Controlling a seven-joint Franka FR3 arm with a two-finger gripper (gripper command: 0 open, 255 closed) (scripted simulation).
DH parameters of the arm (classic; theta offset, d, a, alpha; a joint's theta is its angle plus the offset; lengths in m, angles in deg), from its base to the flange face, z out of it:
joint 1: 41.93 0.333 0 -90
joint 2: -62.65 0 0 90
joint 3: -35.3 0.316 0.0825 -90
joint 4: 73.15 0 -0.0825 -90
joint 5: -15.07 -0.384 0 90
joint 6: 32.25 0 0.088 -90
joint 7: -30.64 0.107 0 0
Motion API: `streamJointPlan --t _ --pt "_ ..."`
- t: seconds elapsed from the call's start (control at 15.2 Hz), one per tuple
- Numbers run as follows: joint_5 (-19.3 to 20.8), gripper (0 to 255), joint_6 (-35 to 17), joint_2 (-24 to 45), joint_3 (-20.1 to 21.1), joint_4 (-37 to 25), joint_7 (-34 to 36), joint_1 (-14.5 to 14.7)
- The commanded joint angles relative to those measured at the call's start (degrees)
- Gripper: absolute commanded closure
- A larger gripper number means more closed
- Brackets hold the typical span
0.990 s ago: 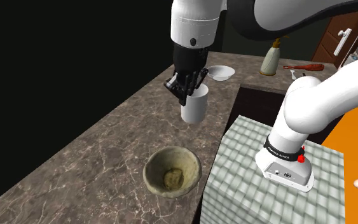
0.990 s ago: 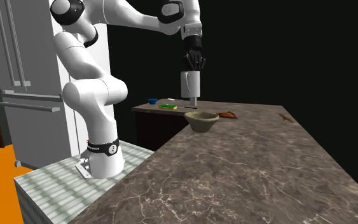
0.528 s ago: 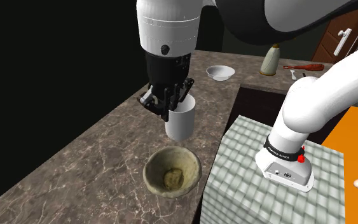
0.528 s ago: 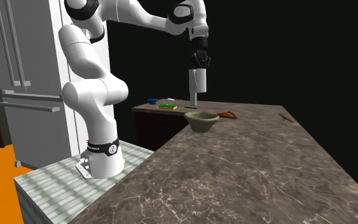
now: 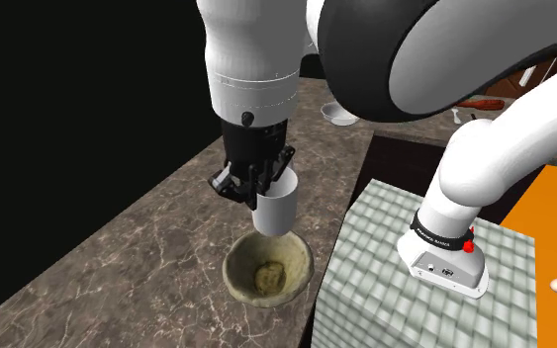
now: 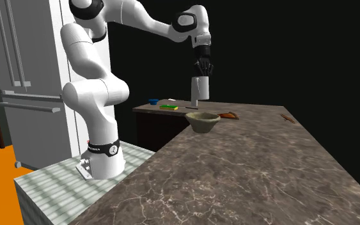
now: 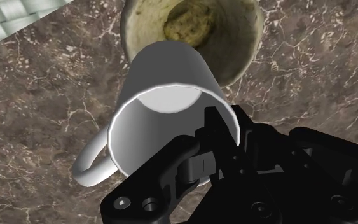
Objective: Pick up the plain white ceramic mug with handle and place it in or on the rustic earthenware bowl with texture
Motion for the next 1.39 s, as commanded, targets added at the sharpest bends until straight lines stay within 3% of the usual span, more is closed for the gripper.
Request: streamJointPlan --t 0.0,0.73,1.25,1.32 --pt "-0.3 255 -1.5 0.0 0.5 1.5 0.2 0.1" --pt "-0.9 255 -10.1 1.6 4.1 8.4 1.4 -0.4" --pt "-0.9 255 -10.1 1.6 4.1 8.4 1.4 -0.4" --pt "-0.9 0 -10.1 1.6 4.1 8.3 1.4 -0.4"
